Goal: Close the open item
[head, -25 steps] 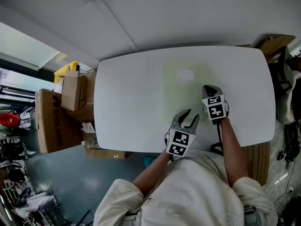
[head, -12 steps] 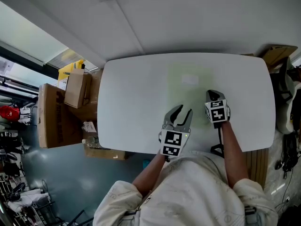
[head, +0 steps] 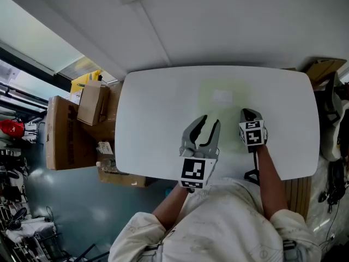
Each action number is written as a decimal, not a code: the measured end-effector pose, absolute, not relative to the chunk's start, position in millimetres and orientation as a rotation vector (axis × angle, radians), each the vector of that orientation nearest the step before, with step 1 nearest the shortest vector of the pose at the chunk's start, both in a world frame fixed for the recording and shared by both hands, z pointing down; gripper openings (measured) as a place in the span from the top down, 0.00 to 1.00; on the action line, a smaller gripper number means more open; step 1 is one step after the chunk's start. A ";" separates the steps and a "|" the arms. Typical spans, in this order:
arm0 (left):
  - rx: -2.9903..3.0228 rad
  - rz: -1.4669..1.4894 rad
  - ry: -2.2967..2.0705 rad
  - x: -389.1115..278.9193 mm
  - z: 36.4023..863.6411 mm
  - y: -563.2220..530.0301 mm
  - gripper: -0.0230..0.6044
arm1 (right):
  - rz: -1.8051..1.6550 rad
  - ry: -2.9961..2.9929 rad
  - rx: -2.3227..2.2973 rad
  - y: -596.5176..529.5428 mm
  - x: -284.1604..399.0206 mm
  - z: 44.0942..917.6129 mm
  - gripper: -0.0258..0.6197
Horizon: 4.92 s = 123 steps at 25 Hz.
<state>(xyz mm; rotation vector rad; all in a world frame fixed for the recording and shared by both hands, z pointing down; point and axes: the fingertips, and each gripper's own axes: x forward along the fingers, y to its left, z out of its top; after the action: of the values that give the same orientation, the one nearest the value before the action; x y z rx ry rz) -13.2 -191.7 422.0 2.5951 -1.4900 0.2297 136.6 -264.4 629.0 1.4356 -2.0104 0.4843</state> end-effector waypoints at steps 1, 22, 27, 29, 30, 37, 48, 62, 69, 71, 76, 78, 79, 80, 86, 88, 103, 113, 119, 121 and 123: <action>2.599 0.215 -1.500 -14.0 416.3 -192.6 0.73 | 0.492 -2.016 1.447 -264.6 137.0 627.9 0.96; 2.632 0.132 -1.637 -30.4 368.3 -198.0 0.81 | 0.342 -2.061 1.564 -255.8 146.6 578.9 0.96; 2.626 0.124 -1.654 -28.5 365.9 -201.2 0.83 | 0.284 -2.093 1.607 -245.2 152.8 545.9 0.96; 2.611 0.110 -1.660 -27.9 363.9 -201.5 0.84 | 0.246 -2.096 1.623 -237.6 153.7 528.0 0.96; 2.613 0.109 -1.662 -28.0 363.0 -201.8 0.84 | 0.204 -2.094 1.625 -233.5 153.1 517.3 0.96; 2.573 0.090 -1.656 -26.9 364.3 -204.0 0.91 | 0.033 -2.154 1.722 -228.1 162.6 452.4 0.96; 2.577 0.121 -1.662 -27.1 369.5 -209.5 0.96 | -0.076 -2.232 1.805 -219.1 171.3 382.4 0.96; 2.566 0.082 -1.723 -35.9 351.6 -210.8 0.96 | -0.222 -2.334 1.873 -200.8 167.7 311.9 0.96; 2.568 0.019 -1.774 -40.9 331.3 -210.5 0.96 | -0.321 -2.376 1.899 -193.2 156.2 285.3 0.96; 2.575 0.009 -1.798 -43.5 324.9 -209.3 0.96 | -0.346 -2.384 1.898 -191.1 153.3 280.9 0.96; 2.615 -0.017 -1.866 -44.6 309.2 -203.4 0.96 | -0.407 -2.401 1.881 -186.2 146.1 274.4 0.96; 2.634 -0.026 -1.899 -43.7 304.5 -201.0 0.96 | -0.423 -2.424 1.870 -183.6 142.0 272.4 0.96; 2.642 -0.029 -1.912 -43.0 303.3 -199.8 0.96 | -0.426 -2.438 1.869 -182.5 140.3 271.9 0.96; 2.651 -0.035 -1.919 -42.2 302.6 -198.2 0.96 | -0.424 -2.454 1.877 -181.5 139.4 271.5 0.96; 2.724 -0.136 -1.909 -38.3 294.5 -187.5 0.96 | -0.419 -2.449 1.964 -177.2 146.1 277.3 0.96; 2.719 -0.128 -1.901 -38.2 298.4 -186.6 0.96 | -0.396 -2.455 1.950 -177.5 145.4 281.8 0.96; 2.720 -0.143 -1.893 -37.8 296.5 -185.4 0.96 | -0.372 -2.465 1.935 -173.0 148.3 282.9 0.96; 2.738 -0.155 -1.861 -31.7 294.3 -186.6 0.96 | -0.374 -2.431 1.947 -171.9 153.1 283.5 0.96; 2.744 -0.153 -1.837 -25.4 296.2 -187.2 0.96 | -0.376 -2.418 1.948 -171.6 156.2 284.8 0.96; 2.745 -0.156 -1.832 -23.3 297.0 -186.5 0.96 | -0.376 -2.416 1.950 -170.6 157.5 285.2 0.96; 2.750 -0.156 -1.829 -22.4 296.9 -186.8 0.96 | -0.371 -2.413 1.956 -170.9 159.3 284.9 0.96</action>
<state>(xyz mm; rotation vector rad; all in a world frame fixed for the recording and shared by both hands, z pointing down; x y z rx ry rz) -22.4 -186.8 296.9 2.7497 -1.8289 -0.1558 159.3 -170.9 284.9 1.9562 -2.4135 -0.3713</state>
